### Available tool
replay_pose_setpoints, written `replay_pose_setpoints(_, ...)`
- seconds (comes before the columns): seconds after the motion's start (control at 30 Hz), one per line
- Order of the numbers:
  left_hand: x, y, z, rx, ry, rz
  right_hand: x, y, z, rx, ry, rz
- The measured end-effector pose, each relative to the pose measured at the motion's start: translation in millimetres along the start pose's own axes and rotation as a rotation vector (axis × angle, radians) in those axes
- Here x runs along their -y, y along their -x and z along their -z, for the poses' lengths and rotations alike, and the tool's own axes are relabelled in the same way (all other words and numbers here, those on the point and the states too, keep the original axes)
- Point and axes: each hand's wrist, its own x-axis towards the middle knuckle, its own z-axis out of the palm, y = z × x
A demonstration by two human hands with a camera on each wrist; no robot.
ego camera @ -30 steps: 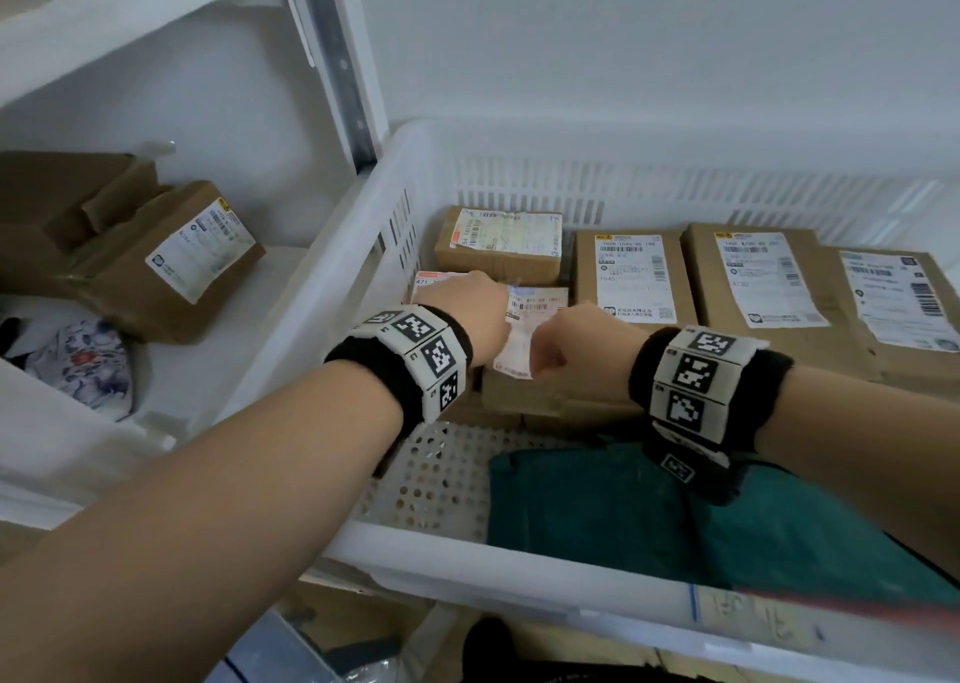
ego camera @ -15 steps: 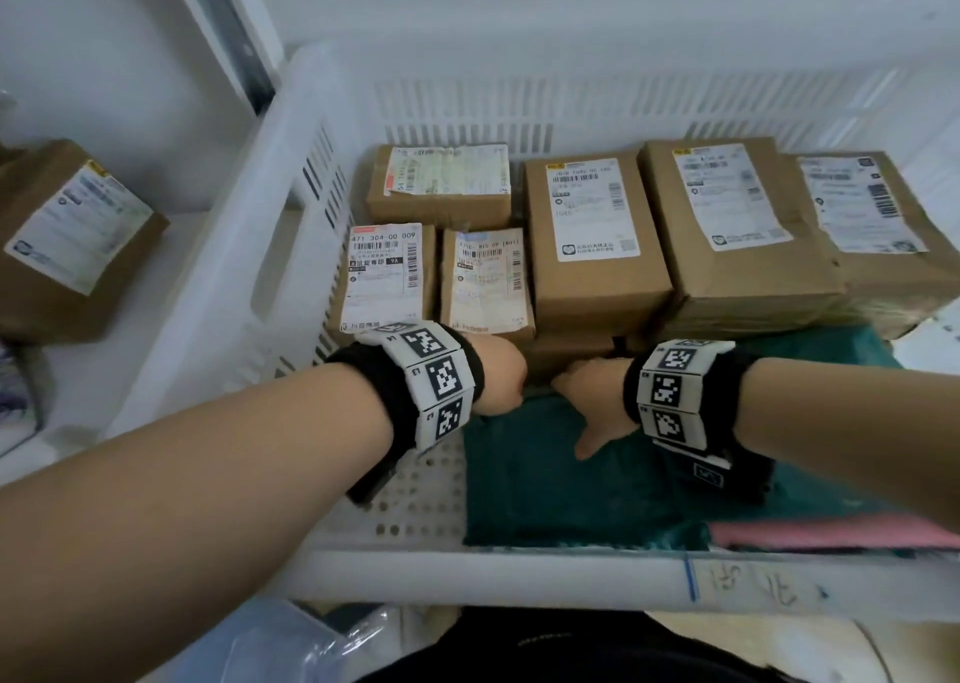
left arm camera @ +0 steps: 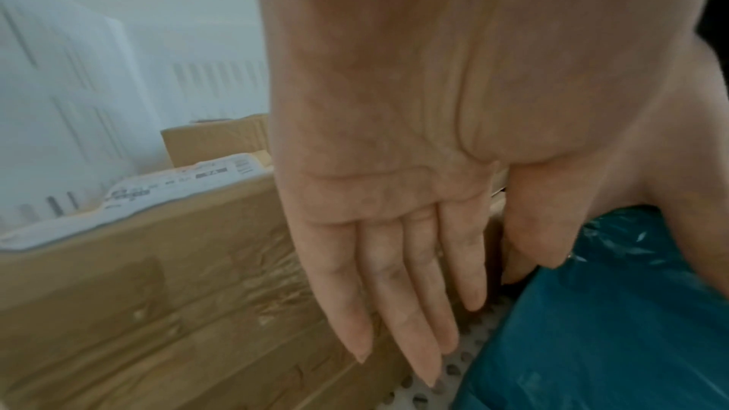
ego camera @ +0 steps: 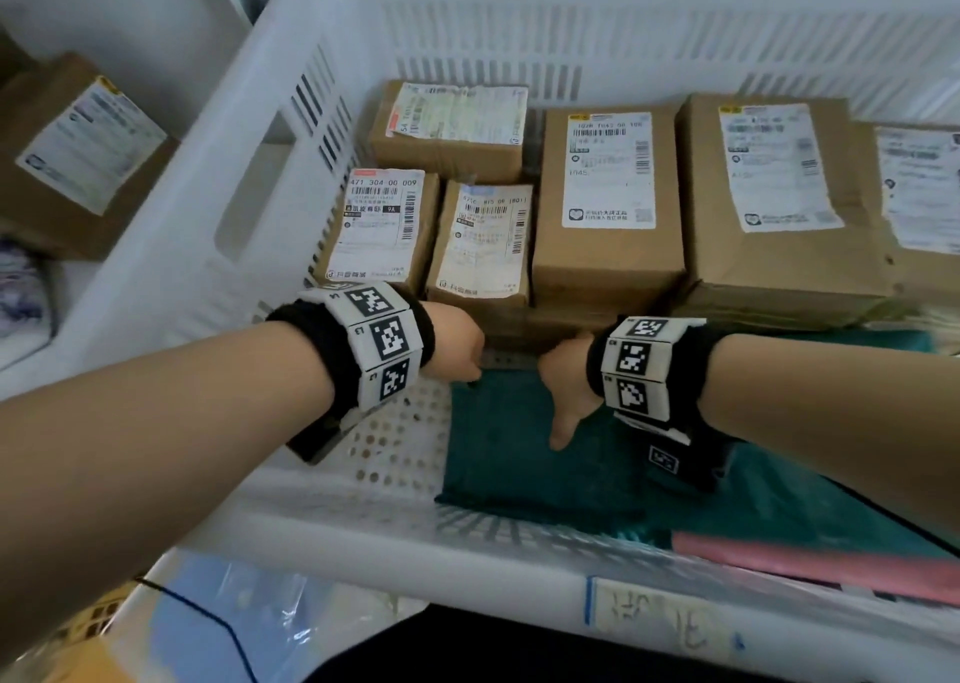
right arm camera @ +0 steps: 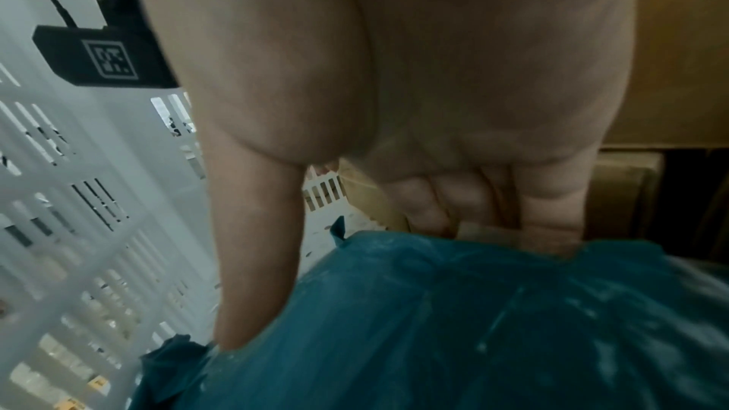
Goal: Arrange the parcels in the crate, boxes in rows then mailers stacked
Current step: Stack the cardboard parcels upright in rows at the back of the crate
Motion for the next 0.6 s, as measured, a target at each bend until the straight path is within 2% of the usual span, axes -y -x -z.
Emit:
replay_pose_setpoints(0.2,6,-2,0,-0.005,-0.006,0.029,-4,-2,2,-0.027,-0.109,-0.028)
replay_pose_setpoints(0.3,9,-3,1,-0.009,-0.009,0.011,-4,1,4,0.015,-0.037,-0.031)
replay_pose_setpoints(0.47,11,0,5,0.009,-0.025,-0.012,2,15,7,-0.077,0.038,0.004)
replay_pose_setpoints(0.6,13,8,10,0.019,0.002,-0.049,1,36,16,-0.25,-0.078,0.037)
